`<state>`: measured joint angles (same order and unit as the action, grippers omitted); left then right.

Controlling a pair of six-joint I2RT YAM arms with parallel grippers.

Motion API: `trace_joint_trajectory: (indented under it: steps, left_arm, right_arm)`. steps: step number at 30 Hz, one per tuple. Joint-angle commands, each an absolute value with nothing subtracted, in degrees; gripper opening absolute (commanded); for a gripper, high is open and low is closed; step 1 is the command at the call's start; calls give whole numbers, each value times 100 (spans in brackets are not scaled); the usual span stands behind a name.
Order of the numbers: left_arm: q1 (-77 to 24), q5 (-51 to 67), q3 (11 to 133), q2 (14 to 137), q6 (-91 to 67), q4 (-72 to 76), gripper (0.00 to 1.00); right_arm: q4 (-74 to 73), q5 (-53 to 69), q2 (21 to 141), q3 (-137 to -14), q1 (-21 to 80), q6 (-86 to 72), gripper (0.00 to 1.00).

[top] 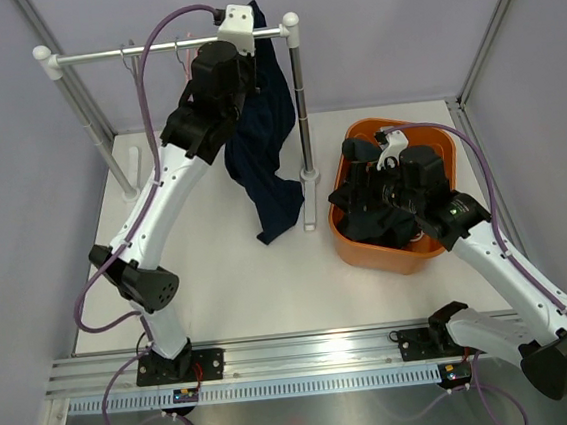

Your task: Remove the shorts from the hanger

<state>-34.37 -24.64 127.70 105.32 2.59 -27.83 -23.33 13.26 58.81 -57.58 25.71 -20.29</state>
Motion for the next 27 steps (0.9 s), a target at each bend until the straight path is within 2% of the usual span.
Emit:
trace_joint_trajectory:
  steps: [1, 16, 27]
  left_arm:
    - [-3480, -2496, 12622, 9889, 317, -2373, 0]
    - [-3981, -2610, 12182, 9405, 114, -3866, 0]
    - [-4561, -2716, 10137, 7798, -395, -4157, 0]
  right_arm:
    - [-2083, 1406, 5880, -5766, 2549, -1916, 100]
    - [-2145, 1257, 5897, -5766, 2558, -1863, 99]
    - [-2144, 1178, 5985, -5809, 2645, -1863, 100]
